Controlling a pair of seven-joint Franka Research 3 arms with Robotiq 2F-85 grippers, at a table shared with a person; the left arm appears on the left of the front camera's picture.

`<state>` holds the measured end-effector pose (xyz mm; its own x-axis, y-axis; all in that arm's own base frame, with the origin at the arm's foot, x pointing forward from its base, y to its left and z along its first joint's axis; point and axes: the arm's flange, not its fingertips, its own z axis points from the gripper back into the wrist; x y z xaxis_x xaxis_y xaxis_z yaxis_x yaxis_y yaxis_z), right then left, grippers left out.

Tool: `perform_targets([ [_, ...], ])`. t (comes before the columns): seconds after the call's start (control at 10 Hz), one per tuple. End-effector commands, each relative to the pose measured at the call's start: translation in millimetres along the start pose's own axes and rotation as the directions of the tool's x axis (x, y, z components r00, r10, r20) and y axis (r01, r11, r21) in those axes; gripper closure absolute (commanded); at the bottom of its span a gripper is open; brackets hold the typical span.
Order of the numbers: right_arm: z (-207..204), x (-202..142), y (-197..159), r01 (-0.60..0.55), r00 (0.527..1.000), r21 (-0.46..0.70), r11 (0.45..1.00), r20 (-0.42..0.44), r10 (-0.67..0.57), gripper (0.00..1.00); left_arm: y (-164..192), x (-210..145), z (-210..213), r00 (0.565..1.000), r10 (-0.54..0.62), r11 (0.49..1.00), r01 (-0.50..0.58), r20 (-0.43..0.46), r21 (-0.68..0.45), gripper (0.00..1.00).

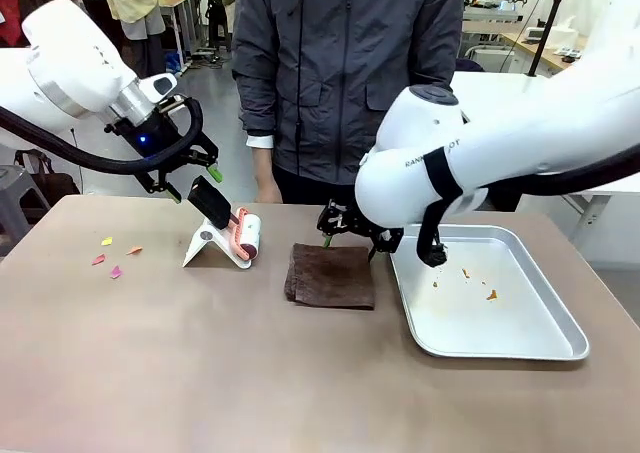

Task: Clean the surface of the table.
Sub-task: Hold the Lint Roller with your left hand and the towel with your right hand.

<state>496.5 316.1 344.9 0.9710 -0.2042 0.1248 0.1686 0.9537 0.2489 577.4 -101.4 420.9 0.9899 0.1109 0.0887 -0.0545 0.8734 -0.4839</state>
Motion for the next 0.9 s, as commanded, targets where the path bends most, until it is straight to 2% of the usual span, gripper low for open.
perform_targets([
  [0.0, -10, 14, 15, -0.001, 0.999, -0.101, 0.995, -0.032, -0.002, 0.00, -3, -3, -3, 0.999, -0.031, 0.999, 0.031, 0.009, 0.012, 0.00],
  [0.2, -14, 18, 13, 0.001, 1.000, -0.177, 0.984, -0.018, -0.005, 0.00, -3, -7, -5, 0.999, -0.043, 0.999, 0.043, 0.004, 0.005, 0.00],
  [0.5, -25, 17, 8, -0.056, 0.998, -0.242, 0.969, -0.048, 0.045, 0.00, -1, -5, -6, 0.999, -0.046, 0.999, 0.046, -0.003, 0.007, 0.00],
  [0.8, -36, 18, 3, -0.097, 0.992, -0.179, 0.979, -0.102, 0.079, 0.00, 0, -7, -7, 0.998, -0.061, 0.998, 0.061, -0.010, -0.006, 0.00],
])
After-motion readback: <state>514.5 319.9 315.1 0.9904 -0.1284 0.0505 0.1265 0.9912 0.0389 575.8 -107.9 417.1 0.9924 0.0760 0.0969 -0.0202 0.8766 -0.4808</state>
